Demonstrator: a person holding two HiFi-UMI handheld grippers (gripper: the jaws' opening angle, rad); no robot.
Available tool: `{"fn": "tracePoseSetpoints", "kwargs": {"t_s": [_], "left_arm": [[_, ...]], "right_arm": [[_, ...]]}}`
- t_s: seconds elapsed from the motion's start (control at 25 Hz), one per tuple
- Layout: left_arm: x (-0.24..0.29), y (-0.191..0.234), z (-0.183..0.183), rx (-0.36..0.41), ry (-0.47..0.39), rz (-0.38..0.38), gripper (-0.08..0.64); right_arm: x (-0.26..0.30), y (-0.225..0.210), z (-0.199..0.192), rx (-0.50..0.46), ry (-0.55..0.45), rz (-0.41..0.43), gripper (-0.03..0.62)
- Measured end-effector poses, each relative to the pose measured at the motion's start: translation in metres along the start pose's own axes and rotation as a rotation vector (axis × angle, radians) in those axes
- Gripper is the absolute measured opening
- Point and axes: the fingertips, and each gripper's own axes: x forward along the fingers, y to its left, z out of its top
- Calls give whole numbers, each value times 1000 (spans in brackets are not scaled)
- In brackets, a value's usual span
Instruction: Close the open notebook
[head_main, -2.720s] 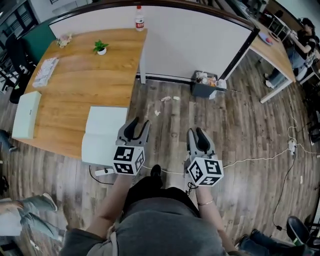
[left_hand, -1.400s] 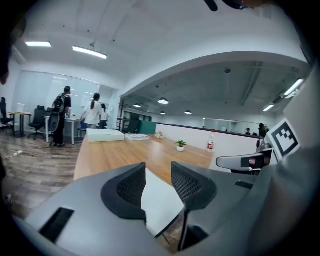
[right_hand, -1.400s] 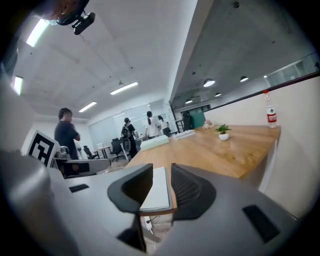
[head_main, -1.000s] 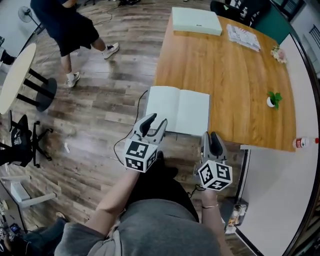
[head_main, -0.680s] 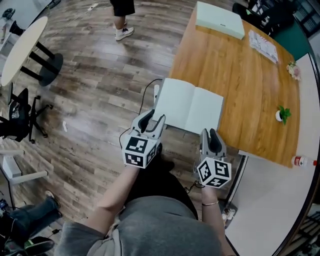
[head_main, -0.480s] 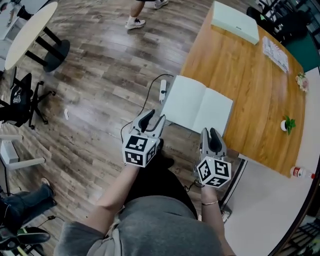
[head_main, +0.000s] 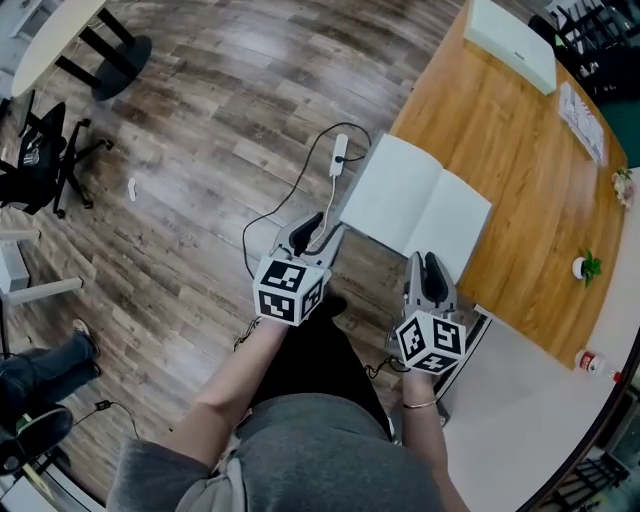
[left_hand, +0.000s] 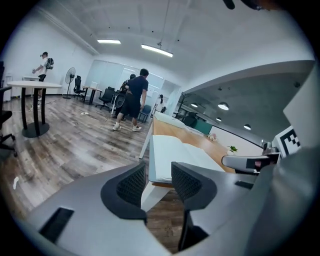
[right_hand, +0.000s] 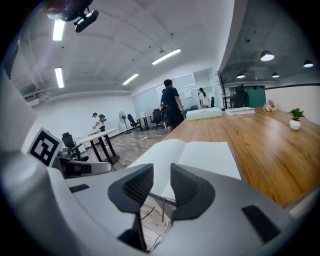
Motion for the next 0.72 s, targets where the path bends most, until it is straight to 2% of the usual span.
{"fn": "tracePoseSetpoints", "kwargs": {"t_s": [0.16, 0.32, 0.56, 0.72], "left_arm": [[10, 2, -8, -56, 11, -12, 152], [19, 6, -11, -146, 16, -32, 168], [29, 8, -20, -168, 54, -42, 169], [34, 8, -26, -214, 66, -52, 169]], "right_arm": [[2, 1, -2, 4, 7, 2, 110], [4, -2, -3, 35, 12, -1, 109], [4, -7, -7, 55, 20, -14, 107], [3, -10, -7, 60, 22, -18, 107]]}}
